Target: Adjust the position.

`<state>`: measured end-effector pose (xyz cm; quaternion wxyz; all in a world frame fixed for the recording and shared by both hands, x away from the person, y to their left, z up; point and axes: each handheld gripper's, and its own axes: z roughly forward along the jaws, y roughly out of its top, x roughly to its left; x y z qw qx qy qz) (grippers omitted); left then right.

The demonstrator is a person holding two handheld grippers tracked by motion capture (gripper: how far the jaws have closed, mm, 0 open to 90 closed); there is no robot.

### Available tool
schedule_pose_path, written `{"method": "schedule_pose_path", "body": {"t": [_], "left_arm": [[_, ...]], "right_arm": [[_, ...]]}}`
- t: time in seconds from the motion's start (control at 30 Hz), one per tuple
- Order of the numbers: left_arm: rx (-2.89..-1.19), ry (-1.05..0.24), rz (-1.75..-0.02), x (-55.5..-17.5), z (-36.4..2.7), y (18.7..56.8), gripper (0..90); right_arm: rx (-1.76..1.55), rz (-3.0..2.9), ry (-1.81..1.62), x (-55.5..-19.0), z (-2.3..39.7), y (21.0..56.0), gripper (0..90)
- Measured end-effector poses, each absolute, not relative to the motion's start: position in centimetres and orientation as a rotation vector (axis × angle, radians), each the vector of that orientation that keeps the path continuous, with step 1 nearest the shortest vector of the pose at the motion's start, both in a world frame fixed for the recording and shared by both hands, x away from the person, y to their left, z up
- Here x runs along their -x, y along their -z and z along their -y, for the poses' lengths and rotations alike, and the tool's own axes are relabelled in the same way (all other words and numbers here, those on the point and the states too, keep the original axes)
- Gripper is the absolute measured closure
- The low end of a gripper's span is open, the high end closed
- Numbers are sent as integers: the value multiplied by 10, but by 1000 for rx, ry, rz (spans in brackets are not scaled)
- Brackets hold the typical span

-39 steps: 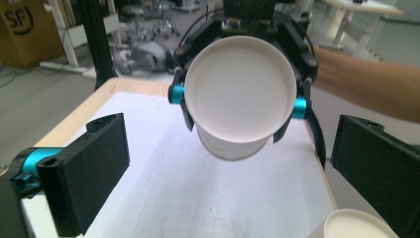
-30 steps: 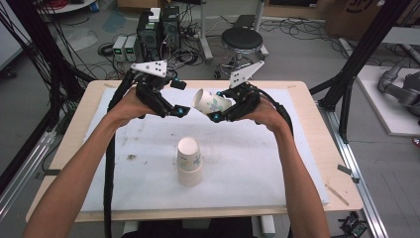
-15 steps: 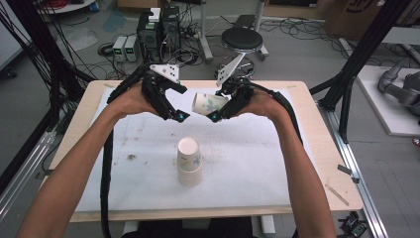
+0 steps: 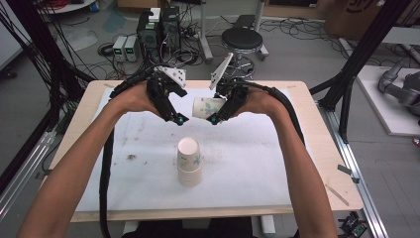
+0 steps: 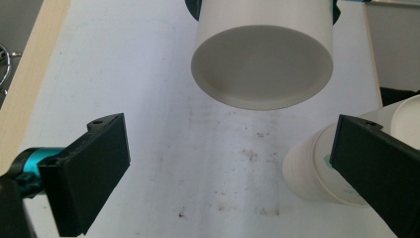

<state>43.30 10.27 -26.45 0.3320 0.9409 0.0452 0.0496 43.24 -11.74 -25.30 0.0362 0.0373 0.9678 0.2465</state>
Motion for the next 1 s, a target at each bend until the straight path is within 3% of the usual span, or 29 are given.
{"method": "schedule_pose_path", "body": {"t": [0.4, 0.5, 1.0], "left_arm": [[-2458, -128, -76, -432, -91, 263, 22], [-2453, -102, -54, -432, -89, 263, 122], [-2428, -62, -42, -431, -82, 267, 165]], "right_arm": [[-110, -2991, -731, -433, 112, 257, 322], [-116, -2996, -733, -433, 112, 257, 322], [-104, -2995, -750, -433, 111, 259, 324]]}}
